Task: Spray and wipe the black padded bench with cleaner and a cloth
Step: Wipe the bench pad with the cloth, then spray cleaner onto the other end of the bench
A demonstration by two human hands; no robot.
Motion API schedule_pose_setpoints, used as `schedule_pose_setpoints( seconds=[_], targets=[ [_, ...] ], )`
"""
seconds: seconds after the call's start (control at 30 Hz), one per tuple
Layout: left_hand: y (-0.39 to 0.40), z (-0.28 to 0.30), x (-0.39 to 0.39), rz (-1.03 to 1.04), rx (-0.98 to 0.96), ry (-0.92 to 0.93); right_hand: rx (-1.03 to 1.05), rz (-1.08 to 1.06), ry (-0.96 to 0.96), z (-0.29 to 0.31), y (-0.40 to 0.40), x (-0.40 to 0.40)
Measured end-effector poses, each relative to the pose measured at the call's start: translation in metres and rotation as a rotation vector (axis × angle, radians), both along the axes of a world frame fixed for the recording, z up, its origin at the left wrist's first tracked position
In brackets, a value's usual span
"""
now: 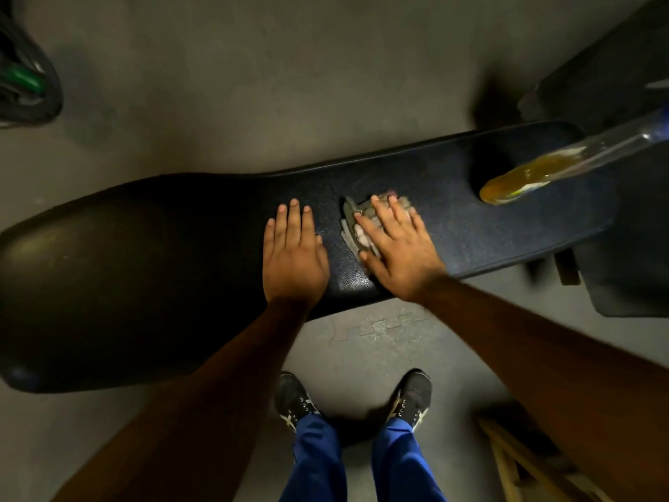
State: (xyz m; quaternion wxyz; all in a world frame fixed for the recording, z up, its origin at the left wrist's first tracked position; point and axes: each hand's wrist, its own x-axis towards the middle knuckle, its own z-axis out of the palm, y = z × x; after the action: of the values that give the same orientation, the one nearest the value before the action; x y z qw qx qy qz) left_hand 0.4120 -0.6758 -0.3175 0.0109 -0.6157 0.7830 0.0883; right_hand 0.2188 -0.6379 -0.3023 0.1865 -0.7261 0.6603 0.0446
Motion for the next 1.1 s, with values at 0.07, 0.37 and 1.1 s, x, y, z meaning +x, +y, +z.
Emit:
schedule_pose_setpoints(
  seconds=[0.07,0.37,1.1],
  targets=[
    [0.0,0.001,0.0,-0.006,0.003,0.003,0.008,-0.059,0.028,-0.002,-0.002,0.0],
    [0.0,0.02,-0.009,0.021,0.129,-0.042,0.155,-0.131,0.057,0.012,-0.014,0.013],
    [0.064,0.124,-0.179,0.094,0.29,0.14,-0.087,-1.066,-1.027,0.118,0.072,-0.17]
  ],
)
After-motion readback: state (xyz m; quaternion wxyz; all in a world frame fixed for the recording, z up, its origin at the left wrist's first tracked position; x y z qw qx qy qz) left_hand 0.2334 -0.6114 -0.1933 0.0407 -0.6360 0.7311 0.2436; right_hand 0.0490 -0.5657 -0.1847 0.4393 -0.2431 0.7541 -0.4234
